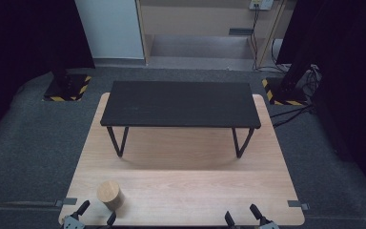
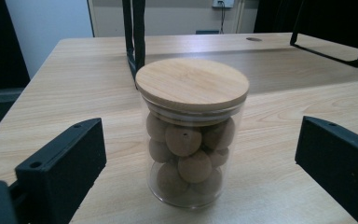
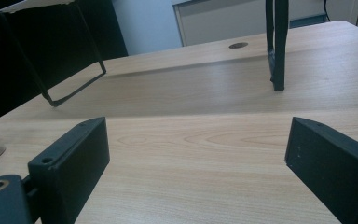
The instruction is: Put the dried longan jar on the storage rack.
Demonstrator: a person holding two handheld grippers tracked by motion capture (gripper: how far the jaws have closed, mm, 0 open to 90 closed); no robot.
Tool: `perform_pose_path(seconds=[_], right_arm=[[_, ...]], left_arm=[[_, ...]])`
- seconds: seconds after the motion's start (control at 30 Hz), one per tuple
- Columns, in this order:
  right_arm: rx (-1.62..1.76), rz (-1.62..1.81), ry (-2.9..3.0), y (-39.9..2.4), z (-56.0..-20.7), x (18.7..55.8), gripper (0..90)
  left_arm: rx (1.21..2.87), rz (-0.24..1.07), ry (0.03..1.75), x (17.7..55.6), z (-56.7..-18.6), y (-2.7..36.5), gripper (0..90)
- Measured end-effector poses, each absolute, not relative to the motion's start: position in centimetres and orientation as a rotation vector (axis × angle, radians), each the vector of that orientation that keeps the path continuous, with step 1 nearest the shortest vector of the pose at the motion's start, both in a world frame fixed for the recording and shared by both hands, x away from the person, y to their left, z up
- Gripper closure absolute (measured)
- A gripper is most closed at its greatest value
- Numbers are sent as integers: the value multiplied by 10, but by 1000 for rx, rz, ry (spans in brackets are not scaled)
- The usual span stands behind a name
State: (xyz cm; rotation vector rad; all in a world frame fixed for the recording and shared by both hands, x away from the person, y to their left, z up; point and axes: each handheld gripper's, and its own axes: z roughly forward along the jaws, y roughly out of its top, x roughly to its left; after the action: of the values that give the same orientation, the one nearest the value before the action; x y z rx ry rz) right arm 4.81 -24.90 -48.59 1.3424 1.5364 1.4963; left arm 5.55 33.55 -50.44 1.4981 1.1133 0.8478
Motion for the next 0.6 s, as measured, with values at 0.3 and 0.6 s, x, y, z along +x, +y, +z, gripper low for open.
perform_pose_path(seconds=[0.3, 0.6], right_arm=[[1352, 1485, 1538, -249, -486, 50, 64], [1363, 1473, 1536, -249, -486, 51, 64]], left_arm=[[1506, 845, 1099, 74, -513, 330, 5], [1539, 825, 1110, 94, -513, 327, 14]])
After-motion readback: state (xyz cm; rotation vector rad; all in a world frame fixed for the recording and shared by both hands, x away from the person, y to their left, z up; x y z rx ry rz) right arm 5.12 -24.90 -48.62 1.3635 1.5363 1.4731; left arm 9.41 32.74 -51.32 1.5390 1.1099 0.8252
